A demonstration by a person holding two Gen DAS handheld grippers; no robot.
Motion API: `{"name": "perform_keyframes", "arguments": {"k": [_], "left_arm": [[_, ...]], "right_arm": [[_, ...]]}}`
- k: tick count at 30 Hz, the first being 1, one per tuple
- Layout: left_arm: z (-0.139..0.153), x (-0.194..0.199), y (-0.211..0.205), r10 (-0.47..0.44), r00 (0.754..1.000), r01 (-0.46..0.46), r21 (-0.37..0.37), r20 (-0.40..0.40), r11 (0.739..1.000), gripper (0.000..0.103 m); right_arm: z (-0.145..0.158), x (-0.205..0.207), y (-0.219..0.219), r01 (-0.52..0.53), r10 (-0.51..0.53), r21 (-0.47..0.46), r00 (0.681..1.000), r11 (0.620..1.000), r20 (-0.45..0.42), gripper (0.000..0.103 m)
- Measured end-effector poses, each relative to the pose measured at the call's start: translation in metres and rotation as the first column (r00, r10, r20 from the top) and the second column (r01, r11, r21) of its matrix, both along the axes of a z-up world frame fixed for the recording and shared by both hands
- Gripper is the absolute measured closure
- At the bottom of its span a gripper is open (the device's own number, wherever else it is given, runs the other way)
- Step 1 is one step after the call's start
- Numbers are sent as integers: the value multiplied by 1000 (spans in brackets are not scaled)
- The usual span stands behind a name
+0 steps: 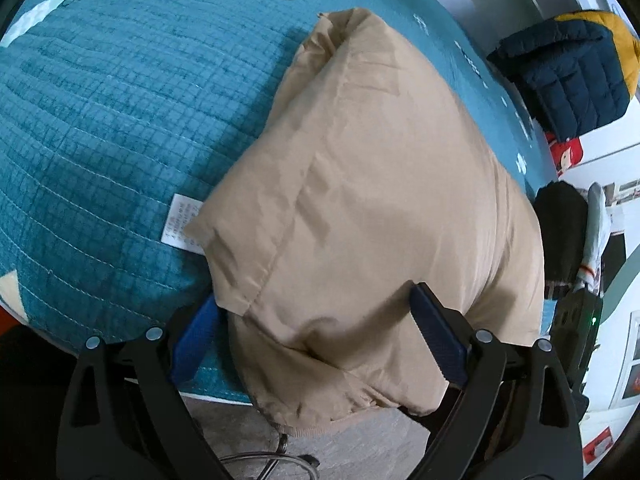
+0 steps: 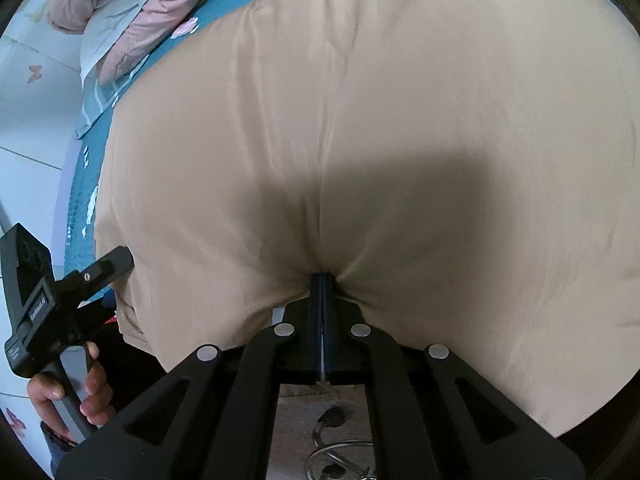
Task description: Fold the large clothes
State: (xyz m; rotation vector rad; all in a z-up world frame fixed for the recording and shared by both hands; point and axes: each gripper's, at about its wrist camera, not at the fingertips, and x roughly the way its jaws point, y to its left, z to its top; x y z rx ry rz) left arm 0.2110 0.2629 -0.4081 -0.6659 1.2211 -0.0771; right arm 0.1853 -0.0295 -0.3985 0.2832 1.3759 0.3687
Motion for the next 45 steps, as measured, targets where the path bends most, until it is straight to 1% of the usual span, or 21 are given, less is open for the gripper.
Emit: {"name": "perform_keyframes", "arguments": {"k": [1, 2, 3, 4, 6, 9, 12, 14, 16, 18, 19, 20, 24, 27, 28, 31, 36, 40, 41, 44, 45], "left_arm": [[1, 1, -6, 2, 1000, -2, -16, 4, 1000, 15], [3, 0, -9, -7, 1000, 7, -53, 16, 999, 30], [4, 0, -13, -17, 1000, 18, -66, 21, 998, 40], [7, -1, -17, -30, 999, 32, -60, 35, 998, 46], [15, -3, -23, -52, 997, 54, -34, 64, 998, 65], [33, -5, -29, -59, 991, 59, 1, 119, 998, 82], [55, -5, -38, -66, 980, 72, -24, 187, 997, 85], [75, -3, -51, -99, 969, 104, -8, 224, 995, 85], [89, 2, -64, -121, 962, 127, -9, 246, 992, 85], [99, 7, -73, -139, 957, 145, -6, 255, 989, 85], [104, 10, -79, -145, 957, 151, -6, 253, 988, 85], [107, 12, -83, -154, 956, 161, -6, 251, 987, 85], [114, 13, -83, -164, 957, 174, -19, 241, 985, 85], [117, 15, -84, -171, 959, 176, -2, 227, 984, 85], [118, 16, -86, -174, 959, 179, -2, 225, 984, 85], [122, 18, -92, -182, 958, 185, 7, 220, 983, 85], [127, 20, -99, -205, 955, 202, 36, 212, 979, 85], [126, 24, -100, -201, 959, 196, 41, 202, 980, 84], [126, 25, -100, -197, 960, 193, 37, 198, 980, 85], [127, 28, -103, -199, 960, 193, 51, 198, 980, 84], [128, 29, -104, -203, 959, 198, 44, 199, 979, 82]], "right_arm": [[1, 0, 0, 0, 0, 2, 1000, 1000, 3, 103], [1, 0, -1, 5, -5, 10, 1000, 1000, 7, 103], [2, 0, -2, 6, -6, 14, 1000, 1000, 11, 103], [2, -1, -3, 6, -6, 18, 1000, 1000, 16, 103], [4, -1, -3, 7, -7, 22, 1000, 1000, 26, 103], [7, -4, -7, 20, -21, 47, 999, 999, 29, 103], [6, -6, -13, 31, -34, 90, 999, 995, 34, 103], [7, -8, -19, 38, -43, 126, 998, 991, 38, 100], [17, -15, -24, 34, -46, 146, 996, 989, 80, 99], [30, -25, -23, -1, -17, 120, 989, 993, 150, 86], [40, -31, -22, -25, 2, 112, 980, 993, 198, 71], [50, -38, -21, -45, 19, 101, 970, 994, 244, 60], [84, -64, -13, -145, 106, 66, 910, 987, 401, 56], [104, -83, 0, -219, 193, -7, 845, 976, 499, 50], [107, -88, 1, -243, 216, -17, 829, 970, 517, 44], [112, -94, 23, -300, 277, -52, 783, 952, 556, 42], [100, -84, 44, -309, 299, -83, 766, 947, 569, 42], [99, -71, 54, -293, 276, -71, 753, 954, 597, 43], [99, -68, 53, -291, 271, -65, 754, 954, 598, 56], [102, -55, 43, -272, 245, -44, 772, 961, 587, 87], [104, -52, 38, -254, 226, -35, 778, 967, 587, 89]]}}
